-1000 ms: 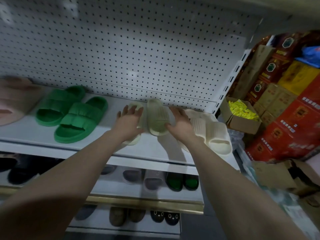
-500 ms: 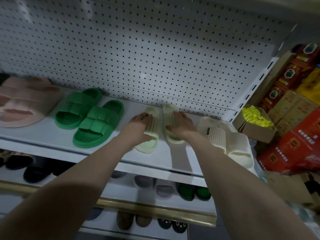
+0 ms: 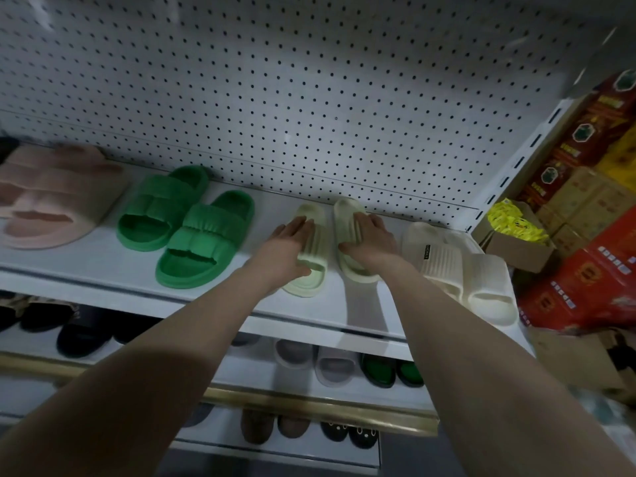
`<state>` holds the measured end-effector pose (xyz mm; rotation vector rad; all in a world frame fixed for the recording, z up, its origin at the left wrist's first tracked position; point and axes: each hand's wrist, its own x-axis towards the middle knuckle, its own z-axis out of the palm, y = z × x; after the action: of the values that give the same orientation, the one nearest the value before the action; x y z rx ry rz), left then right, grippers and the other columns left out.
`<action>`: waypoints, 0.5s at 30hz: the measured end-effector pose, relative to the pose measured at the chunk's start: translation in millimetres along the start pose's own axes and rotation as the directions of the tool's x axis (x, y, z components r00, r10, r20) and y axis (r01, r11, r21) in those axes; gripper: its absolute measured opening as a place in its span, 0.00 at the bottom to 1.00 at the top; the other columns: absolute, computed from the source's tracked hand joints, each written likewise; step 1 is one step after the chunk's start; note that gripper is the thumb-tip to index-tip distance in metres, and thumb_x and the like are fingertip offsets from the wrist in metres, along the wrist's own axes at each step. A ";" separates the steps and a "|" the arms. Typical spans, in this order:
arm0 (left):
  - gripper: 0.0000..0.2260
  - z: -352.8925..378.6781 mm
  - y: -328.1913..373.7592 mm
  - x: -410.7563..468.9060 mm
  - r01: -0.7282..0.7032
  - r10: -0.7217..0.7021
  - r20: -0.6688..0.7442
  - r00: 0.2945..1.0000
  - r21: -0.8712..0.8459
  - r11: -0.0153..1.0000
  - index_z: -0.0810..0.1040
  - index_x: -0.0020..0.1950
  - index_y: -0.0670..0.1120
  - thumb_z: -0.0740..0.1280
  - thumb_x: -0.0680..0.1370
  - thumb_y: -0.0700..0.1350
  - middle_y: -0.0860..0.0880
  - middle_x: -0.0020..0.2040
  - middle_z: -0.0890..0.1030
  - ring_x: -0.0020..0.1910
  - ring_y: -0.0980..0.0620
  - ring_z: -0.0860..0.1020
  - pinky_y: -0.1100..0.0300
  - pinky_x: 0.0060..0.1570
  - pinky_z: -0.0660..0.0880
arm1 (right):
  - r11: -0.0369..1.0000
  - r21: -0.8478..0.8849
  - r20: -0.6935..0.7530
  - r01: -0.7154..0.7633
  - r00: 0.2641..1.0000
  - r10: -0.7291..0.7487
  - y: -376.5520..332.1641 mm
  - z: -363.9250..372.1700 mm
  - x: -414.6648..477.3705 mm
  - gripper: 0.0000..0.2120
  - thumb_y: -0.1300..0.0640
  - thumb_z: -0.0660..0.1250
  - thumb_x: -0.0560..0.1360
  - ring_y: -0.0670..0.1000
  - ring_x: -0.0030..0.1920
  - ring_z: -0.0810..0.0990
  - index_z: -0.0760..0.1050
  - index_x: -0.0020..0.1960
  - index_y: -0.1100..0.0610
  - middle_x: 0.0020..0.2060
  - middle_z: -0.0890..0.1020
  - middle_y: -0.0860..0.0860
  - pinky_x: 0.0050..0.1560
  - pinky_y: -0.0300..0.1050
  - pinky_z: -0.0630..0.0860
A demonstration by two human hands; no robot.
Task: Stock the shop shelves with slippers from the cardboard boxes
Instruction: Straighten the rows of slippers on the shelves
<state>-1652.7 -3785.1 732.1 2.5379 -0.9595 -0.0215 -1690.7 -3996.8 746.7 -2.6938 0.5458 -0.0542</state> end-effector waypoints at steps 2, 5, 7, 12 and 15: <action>0.44 2.2 -2.2 -0.1 -0.008 0.008 0.004 1.000 0.000 1.000 0.52 0.80 0.48 0.74 0.71 0.49 0.48 0.80 0.52 0.75 0.39 0.59 0.49 0.70 0.64 | 1.000 -0.018 -0.005 -0.016 1.000 0.016 -0.4 1.5 -5.0 0.38 0.41 0.69 0.70 0.63 0.67 0.69 0.58 0.75 0.46 0.75 0.59 0.48 0.65 0.55 0.70; 0.43 3.8 -4.2 -1.2 -0.005 0.006 0.021 1.000 -0.013 1.000 0.51 0.80 0.50 0.73 0.72 0.49 0.50 0.80 0.49 0.75 0.38 0.59 0.46 0.70 0.65 | 0.999 -0.029 -0.013 -0.037 0.999 0.037 -1.1 4.2 -15.5 0.40 0.39 0.68 0.70 0.64 0.66 0.70 0.56 0.76 0.46 0.75 0.58 0.49 0.65 0.56 0.71; 0.42 4.0 -5.2 -1.7 -0.012 0.012 0.029 1.000 -0.016 1.000 0.51 0.80 0.50 0.73 0.73 0.49 0.50 0.80 0.48 0.74 0.38 0.61 0.46 0.69 0.67 | 0.999 -0.038 -0.041 -0.039 0.998 0.037 -2.6 5.6 -24.2 0.39 0.39 0.68 0.70 0.64 0.64 0.72 0.56 0.76 0.46 0.73 0.60 0.49 0.63 0.55 0.72; 0.43 2.6 -8.5 -1.5 -0.017 0.019 0.066 0.998 -0.021 1.000 0.48 0.80 0.51 0.72 0.73 0.48 0.53 0.80 0.45 0.71 0.37 0.67 0.45 0.65 0.70 | 0.999 -0.040 -0.083 -0.031 0.996 0.028 -7.1 9.1 -46.8 0.39 0.38 0.68 0.69 0.65 0.61 0.74 0.57 0.75 0.46 0.71 0.62 0.51 0.60 0.56 0.74; 0.45 0.7 -11.2 -0.7 -0.052 0.054 0.090 0.994 -0.025 0.998 0.47 0.80 0.50 0.73 0.72 0.48 0.51 0.80 0.44 0.71 0.37 0.67 0.46 0.65 0.70 | 0.999 -0.025 -0.068 -0.042 0.997 0.041 -10.6 9.4 -57.6 0.39 0.39 0.68 0.71 0.66 0.64 0.72 0.56 0.76 0.46 0.74 0.60 0.52 0.63 0.59 0.73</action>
<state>-1646.3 -3777.5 726.9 2.5080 -1.0551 -0.1327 -1738.9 -3962.4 744.3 -2.7134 0.6268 -0.1277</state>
